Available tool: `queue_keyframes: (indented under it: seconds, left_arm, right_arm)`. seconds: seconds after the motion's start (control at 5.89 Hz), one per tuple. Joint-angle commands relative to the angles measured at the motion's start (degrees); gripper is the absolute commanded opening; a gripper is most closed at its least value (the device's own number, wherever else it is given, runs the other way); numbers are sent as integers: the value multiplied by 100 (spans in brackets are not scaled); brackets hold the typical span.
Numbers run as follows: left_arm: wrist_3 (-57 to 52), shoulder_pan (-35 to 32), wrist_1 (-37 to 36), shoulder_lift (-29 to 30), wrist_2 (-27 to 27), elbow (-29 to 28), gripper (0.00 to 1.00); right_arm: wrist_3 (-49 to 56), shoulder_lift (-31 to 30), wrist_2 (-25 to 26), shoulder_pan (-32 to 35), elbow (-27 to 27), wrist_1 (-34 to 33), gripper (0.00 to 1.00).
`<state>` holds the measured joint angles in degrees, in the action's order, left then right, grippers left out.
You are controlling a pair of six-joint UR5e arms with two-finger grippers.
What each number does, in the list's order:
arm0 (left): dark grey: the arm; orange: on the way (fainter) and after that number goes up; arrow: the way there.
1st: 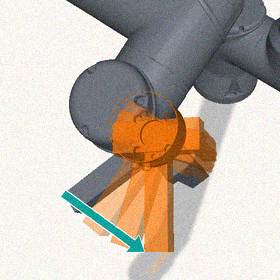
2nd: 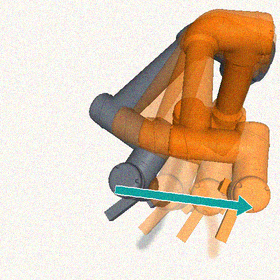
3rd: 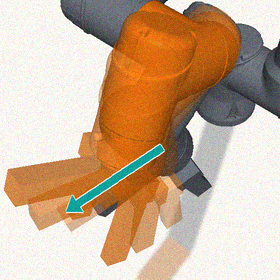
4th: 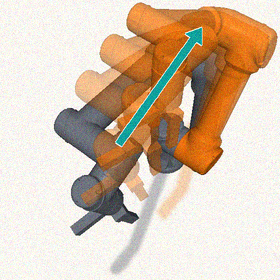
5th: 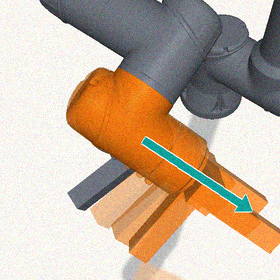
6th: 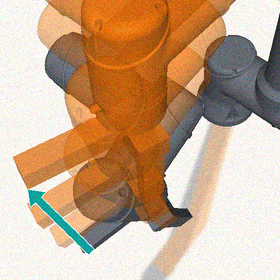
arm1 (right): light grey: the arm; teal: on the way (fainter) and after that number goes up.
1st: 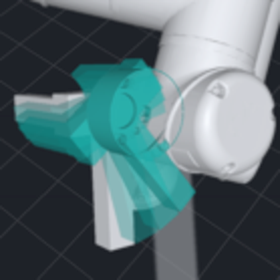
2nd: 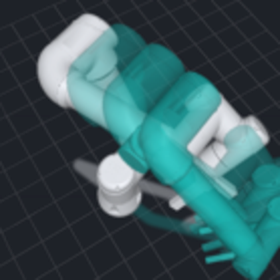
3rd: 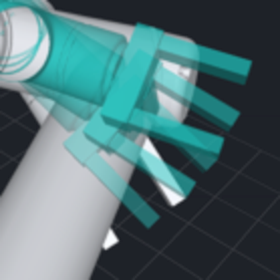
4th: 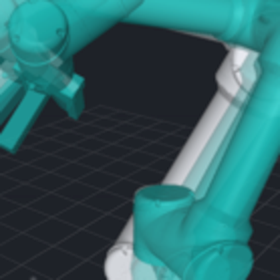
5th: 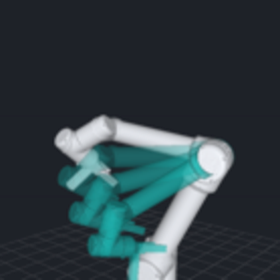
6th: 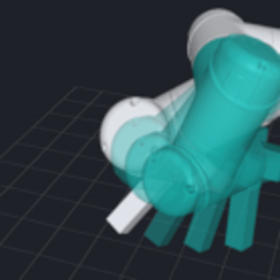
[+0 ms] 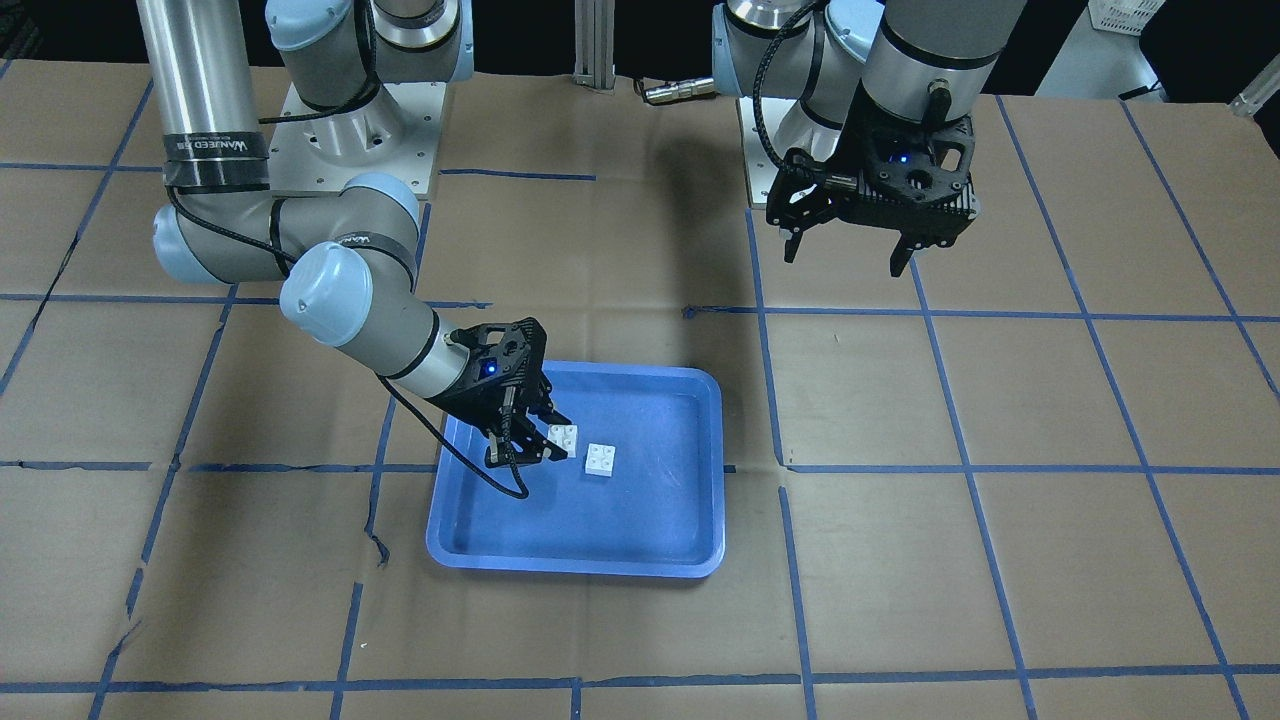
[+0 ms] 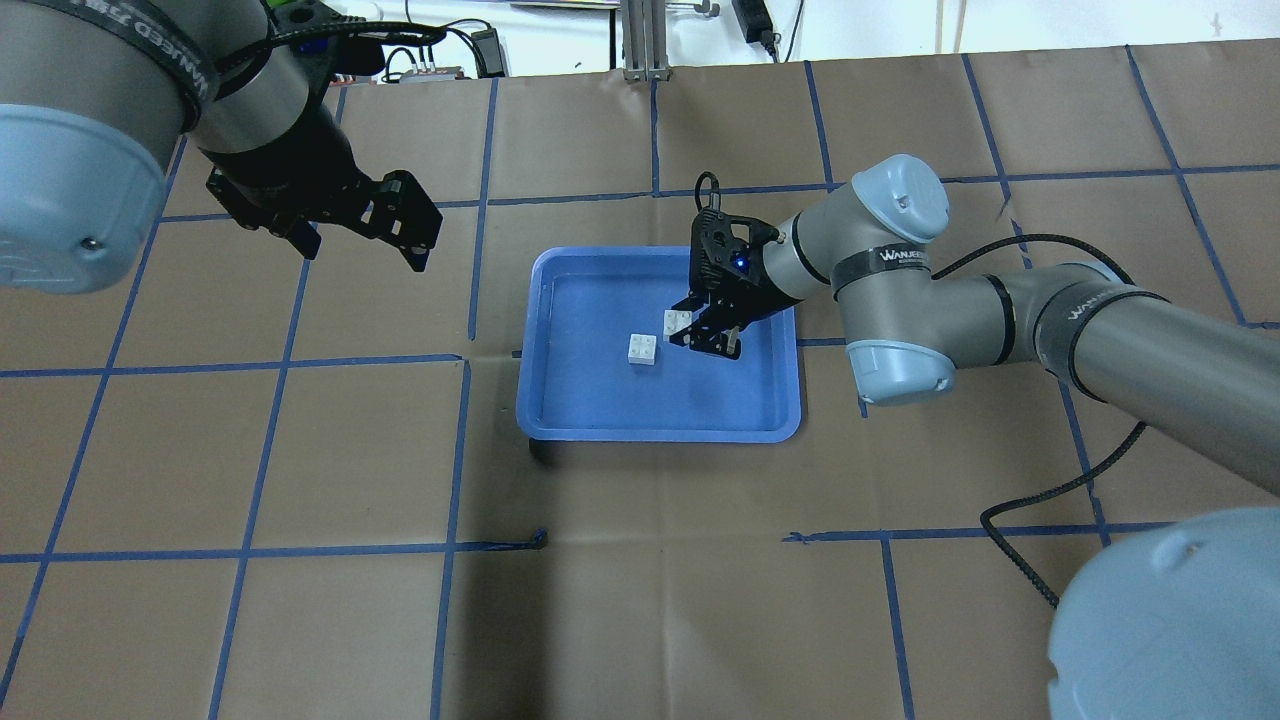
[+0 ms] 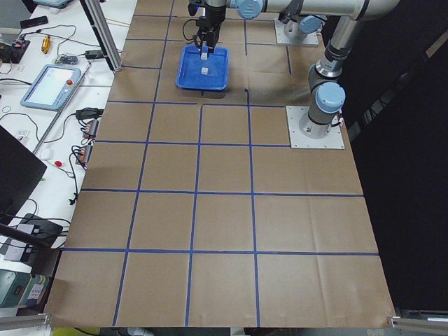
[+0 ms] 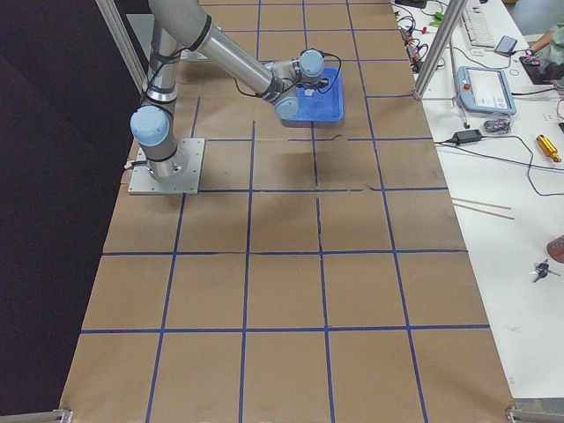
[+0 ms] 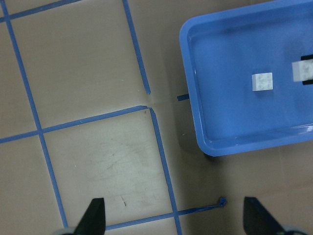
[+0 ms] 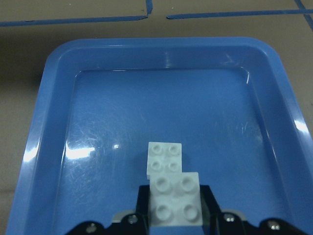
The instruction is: Assemble white blocks and place on blue tray
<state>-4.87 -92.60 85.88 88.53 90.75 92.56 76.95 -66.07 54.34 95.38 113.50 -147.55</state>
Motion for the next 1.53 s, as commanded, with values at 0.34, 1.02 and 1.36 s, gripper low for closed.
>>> queue_keyframes:
  seconds: [0.34,1.02,1.36]
  left_arm:
    - [82,40,-1,-11,-14,7,99]
    - [82,31,-10,-11,-14,7,99]
    - [82,31,-10,-11,-5,7,99]
  right_arm:
    - [-259,392,41,-2,155,-722,14]
    - [-637,517,24,7,208,-1012,12]
    - [-462,517,15,33,208,-986,12]
